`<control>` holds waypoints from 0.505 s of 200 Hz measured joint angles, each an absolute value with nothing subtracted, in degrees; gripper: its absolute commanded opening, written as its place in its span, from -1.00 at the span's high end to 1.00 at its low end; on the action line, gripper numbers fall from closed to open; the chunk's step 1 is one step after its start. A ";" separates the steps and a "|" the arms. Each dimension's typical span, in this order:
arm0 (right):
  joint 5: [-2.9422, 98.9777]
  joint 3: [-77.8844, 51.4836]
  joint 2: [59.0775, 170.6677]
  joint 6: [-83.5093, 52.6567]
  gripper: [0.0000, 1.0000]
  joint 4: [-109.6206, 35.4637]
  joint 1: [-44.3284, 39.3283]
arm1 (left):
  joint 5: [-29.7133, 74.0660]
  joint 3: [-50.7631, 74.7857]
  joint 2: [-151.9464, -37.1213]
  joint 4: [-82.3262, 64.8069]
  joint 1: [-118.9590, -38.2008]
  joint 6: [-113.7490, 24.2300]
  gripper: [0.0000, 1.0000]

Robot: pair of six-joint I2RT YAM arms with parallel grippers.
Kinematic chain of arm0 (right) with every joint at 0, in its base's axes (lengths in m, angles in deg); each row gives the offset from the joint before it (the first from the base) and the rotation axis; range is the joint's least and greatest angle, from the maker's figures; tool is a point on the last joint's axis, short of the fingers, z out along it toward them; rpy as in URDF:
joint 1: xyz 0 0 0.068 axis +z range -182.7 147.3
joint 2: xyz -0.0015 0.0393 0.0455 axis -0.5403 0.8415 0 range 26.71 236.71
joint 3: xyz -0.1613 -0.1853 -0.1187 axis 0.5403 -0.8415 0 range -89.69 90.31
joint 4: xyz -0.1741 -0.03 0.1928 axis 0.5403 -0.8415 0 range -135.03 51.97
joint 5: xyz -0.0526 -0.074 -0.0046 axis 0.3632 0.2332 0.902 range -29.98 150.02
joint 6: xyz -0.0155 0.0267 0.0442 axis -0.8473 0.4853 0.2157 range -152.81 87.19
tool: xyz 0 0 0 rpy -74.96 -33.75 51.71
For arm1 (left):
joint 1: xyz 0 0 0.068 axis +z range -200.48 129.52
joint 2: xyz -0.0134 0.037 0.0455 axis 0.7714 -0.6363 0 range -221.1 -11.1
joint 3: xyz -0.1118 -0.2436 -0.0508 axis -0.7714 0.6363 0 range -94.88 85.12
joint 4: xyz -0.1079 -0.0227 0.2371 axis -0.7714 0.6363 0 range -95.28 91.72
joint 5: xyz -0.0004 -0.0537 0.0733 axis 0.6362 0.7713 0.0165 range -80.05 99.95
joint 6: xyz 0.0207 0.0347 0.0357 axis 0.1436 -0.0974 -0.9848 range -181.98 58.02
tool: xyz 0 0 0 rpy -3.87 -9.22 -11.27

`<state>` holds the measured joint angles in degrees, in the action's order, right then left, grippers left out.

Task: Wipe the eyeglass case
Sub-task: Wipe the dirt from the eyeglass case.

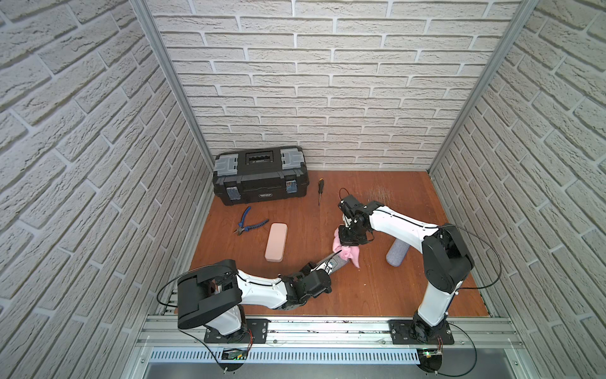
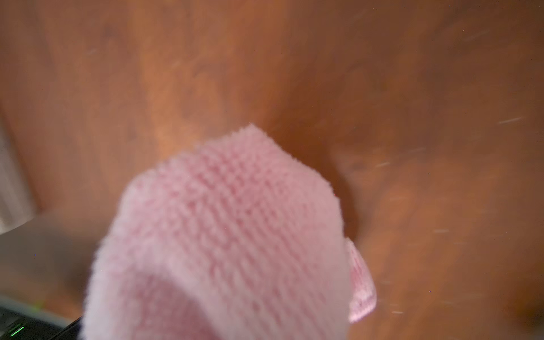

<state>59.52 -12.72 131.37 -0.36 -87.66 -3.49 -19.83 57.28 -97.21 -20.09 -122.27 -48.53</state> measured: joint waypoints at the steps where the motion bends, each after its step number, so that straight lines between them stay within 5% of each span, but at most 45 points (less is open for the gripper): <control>1: 60.42 -12.46 131.41 -0.54 0.95 -88.07 -3.58 | -19.88 57.28 -97.23 -20.06 -122.29 -48.53 0.42; 33: 67.20 -7.26 130.85 -4.60 0.95 -93.80 -5.20 | -22.54 57.08 -97.52 -18.47 -123.32 -48.50 0.43; 101: 40.47 -17.53 128.62 5.84 0.95 -81.89 3.63 | -25.58 56.89 -97.54 -16.44 -123.80 -48.09 0.45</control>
<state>40.47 -17.53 128.62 5.84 -81.89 3.63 -25.58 56.89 -97.54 -16.44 -123.80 -48.09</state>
